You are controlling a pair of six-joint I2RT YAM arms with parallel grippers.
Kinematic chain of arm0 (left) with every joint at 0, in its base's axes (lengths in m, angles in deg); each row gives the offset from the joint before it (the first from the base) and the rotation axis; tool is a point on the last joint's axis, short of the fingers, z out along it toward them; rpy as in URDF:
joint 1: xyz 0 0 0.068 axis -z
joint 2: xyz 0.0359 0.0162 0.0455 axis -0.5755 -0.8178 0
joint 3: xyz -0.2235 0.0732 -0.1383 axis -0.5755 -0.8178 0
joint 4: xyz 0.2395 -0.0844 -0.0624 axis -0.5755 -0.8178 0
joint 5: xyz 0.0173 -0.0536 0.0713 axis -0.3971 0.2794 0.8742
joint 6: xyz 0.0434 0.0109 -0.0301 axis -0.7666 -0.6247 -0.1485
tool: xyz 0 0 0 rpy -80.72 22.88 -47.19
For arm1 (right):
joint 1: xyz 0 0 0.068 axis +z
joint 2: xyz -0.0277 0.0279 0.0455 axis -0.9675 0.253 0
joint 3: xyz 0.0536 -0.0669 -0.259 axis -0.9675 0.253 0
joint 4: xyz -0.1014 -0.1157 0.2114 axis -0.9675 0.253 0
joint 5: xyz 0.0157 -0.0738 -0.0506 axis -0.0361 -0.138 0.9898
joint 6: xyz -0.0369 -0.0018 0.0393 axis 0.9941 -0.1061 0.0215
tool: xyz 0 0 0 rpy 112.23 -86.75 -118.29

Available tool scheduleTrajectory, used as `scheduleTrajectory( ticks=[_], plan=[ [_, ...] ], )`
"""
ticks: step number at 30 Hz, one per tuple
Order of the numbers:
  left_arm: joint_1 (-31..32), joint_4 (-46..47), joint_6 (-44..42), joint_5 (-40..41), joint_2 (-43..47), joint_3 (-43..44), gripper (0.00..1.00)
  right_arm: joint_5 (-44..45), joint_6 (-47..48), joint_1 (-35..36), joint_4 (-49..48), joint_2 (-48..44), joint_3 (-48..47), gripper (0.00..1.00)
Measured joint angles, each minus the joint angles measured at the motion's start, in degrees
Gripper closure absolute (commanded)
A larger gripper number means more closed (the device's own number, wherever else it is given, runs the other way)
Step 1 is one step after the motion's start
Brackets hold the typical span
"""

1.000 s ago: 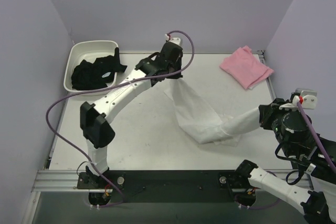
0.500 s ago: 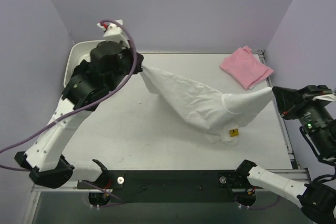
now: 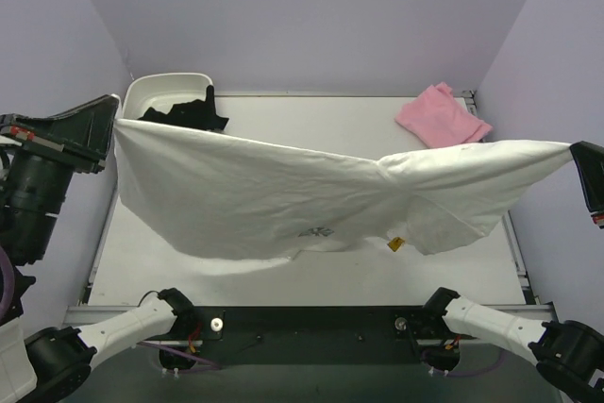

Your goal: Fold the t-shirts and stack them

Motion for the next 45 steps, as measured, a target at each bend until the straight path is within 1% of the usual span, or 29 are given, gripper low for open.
scheduleTrajectory(
  ticks=[6, 9, 11, 15, 16, 18, 23, 25, 29, 32, 36, 41, 43, 45],
  plan=[
    [0.0, 0.3, 0.1, -3.0, 1.5, -1.6, 1.0, -4.9, 1.2, -0.1, -2.9, 0.0, 1.0, 1.0],
    [-0.1, 0.7, 0.3, -5.2, 2.3, -3.1, 1.0, -9.2, 1.4, -0.7, -5.0, 0.0, 1.9, 1.0],
    [-0.6, 2.4, 0.3, -7.6, 3.5, -4.4, 1.0, -13.2, 1.5, -1.2, -6.9, -0.1, 2.2, 1.0],
    [-2.2, 9.8, 0.1, -14.2, 7.8, -8.9, 1.0, -22.5, 1.6, -2.6, -12.9, -1.0, 3.8, 1.0],
    [-2.6, 11.2, 0.0, -16.0, 8.7, -8.7, 1.0, -24.4, 1.6, -2.8, -14.3, -1.0, 3.8, 1.0],
    [-2.8, 12.9, -0.5, -18.4, 8.9, -6.1, 1.0, -28.0, 1.6, -3.1, -17.5, -1.1, 3.5, 1.0],
    [-3.2, 16.4, -1.7, -23.2, 6.5, 7.6, 1.0, -34.2, 0.2, -3.7, -24.5, -1.2, 1.1, 1.0],
    [-3.5, 18.0, -1.9, -24.9, 6.3, 11.9, 1.0, -36.5, -1.4, -4.2, -28.0, -1.7, 1.0, 1.0],
    [-4.6, 21.1, -1.4, -27.2, 6.6, 14.2, 1.0, -39.0, -3.3, -5.8, -31.6, -2.0, 1.3, 1.0],
    [-5.4, 23.5, -0.5, -28.2, 8.0, 9.7, 1.0, -39.1, -4.0, -7.3, -33.7, -3.5, 5.0, 1.0],
    [-5.6, 25.5, 1.0, -28.4, 9.9, -2.1, 1.0, -36.5, -3.3, -7.5, -34.4, -6.6, 12.9, 1.0],
    [-5.6, 27.7, 1.9, -27.1, 8.8, -15.6, 1.0, -27.7, 0.1, -7.1, -35.2, -7.3, 23.3, 1.0],
    [-5.6, 29.4, 2.0, -26.0, 7.9, -20.8, 1.0, -22.9, 2.0, -6.2, -36.2, -7.3, 29.2, 1.0],
    [-5.6, 31.9, 2.2, -24.0, 7.6, -27.8, 1.0, -18.4, 3.5, -5.3, -37.6, -6.9, 35.5, 1.0]
  ],
)
